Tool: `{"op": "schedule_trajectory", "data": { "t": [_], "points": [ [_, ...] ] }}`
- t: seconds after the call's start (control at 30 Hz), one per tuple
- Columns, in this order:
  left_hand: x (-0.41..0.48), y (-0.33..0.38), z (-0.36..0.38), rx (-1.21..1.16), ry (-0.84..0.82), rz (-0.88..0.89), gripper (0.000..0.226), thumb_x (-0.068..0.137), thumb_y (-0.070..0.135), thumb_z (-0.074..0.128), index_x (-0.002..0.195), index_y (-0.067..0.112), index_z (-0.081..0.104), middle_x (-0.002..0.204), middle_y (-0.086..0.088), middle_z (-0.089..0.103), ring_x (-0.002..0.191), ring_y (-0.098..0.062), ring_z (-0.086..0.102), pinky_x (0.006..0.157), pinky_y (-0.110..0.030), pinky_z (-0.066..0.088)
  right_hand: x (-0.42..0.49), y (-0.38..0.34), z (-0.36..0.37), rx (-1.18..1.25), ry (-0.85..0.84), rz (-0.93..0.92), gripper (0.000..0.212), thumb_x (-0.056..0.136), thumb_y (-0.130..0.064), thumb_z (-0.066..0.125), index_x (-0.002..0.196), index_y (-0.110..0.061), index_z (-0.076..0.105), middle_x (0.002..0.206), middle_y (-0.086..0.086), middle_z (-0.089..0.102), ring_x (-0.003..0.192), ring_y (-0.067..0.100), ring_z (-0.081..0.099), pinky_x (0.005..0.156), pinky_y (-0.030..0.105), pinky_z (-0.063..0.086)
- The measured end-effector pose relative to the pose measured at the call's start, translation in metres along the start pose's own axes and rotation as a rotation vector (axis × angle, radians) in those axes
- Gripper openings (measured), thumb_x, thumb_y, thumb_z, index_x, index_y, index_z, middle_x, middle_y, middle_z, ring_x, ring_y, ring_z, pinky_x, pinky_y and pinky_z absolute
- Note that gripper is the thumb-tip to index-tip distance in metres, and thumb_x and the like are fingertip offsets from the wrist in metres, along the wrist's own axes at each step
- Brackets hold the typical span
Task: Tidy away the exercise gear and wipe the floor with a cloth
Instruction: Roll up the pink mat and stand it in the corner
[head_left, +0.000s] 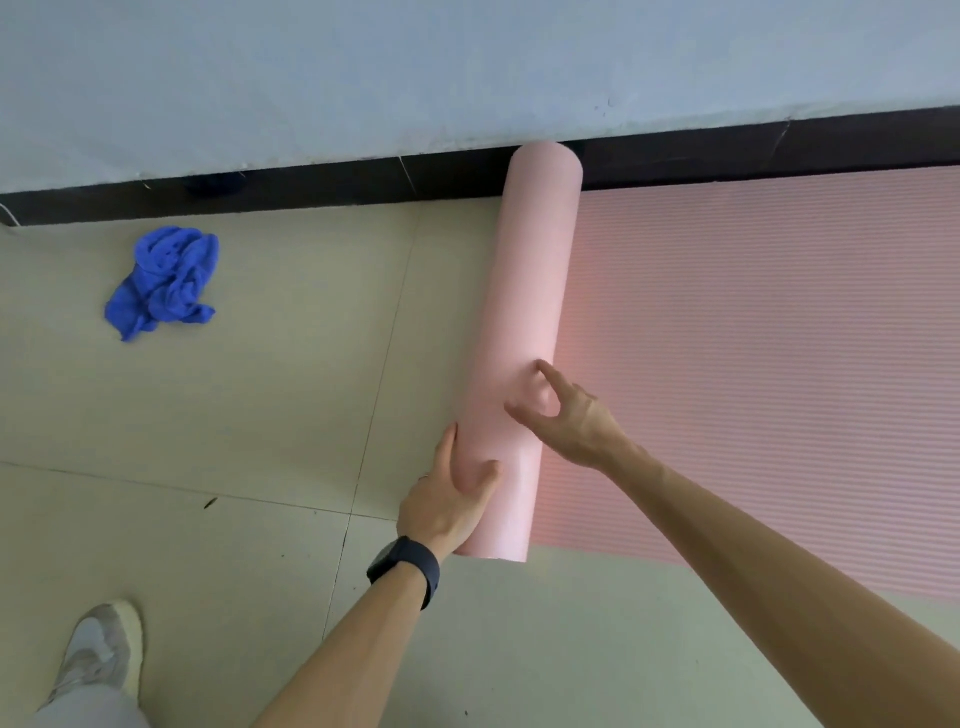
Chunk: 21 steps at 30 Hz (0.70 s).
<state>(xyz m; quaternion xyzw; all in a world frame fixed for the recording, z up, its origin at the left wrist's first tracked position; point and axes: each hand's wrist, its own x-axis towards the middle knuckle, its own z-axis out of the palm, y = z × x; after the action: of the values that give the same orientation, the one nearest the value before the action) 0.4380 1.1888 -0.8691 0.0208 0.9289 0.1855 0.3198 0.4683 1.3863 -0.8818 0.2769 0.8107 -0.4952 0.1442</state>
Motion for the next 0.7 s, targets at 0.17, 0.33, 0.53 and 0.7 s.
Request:
{"op": "schedule_trajectory", "data": {
  "t": [0.17,0.33,0.53,0.7],
  "points": [
    [-0.013,0.026,0.017,0.086,0.035,0.016,0.081,0.083,0.08,0.039,0.149,0.056,-0.001,0.115,-0.011,0.062,0.101,-0.034,0.062,0.08,-0.035,0.048,-0.006,0.007,-0.005,0.048,-0.029,0.021,0.111,0.082,-0.065,0.069,0.161,-0.027,0.002,0.159,0.006,0.034,0.143,0.027,0.038,0.11,0.036,0.036],
    [-0.016,0.033,0.019,0.07,0.077,-0.022,0.081,0.085,0.082,0.033,0.151,0.052,-0.001,0.117,-0.012,0.061,0.101,-0.035,0.061,0.079,-0.036,0.048,0.004,-0.002,-0.009,0.069,-0.031,-0.017,0.108,0.082,-0.054,0.075,0.161,-0.029,0.005,0.156,0.005,0.042,0.136,0.029,0.047,0.107,0.034,0.041],
    [-0.012,0.015,0.011,-0.046,0.049,-0.053,0.083,0.083,0.086,0.031,0.152,0.051,0.0,0.124,-0.009,0.063,0.105,-0.033,0.062,0.094,-0.042,0.05,0.023,-0.023,0.013,-0.005,-0.077,-0.078,0.107,0.08,-0.053,0.076,0.16,-0.034,0.007,0.149,0.005,0.048,0.126,0.03,0.054,0.103,0.038,0.047],
    [-0.005,0.012,0.014,-0.125,-0.065,-0.009,0.082,0.08,0.081,0.046,0.147,0.062,0.003,0.121,-0.006,0.055,0.096,-0.02,0.059,0.084,-0.035,0.048,0.019,0.004,0.005,-0.075,0.049,-0.009,0.104,0.072,-0.065,0.075,0.152,-0.045,0.012,0.145,0.005,0.037,0.121,0.033,0.056,0.094,0.049,0.051]
  ]
}}
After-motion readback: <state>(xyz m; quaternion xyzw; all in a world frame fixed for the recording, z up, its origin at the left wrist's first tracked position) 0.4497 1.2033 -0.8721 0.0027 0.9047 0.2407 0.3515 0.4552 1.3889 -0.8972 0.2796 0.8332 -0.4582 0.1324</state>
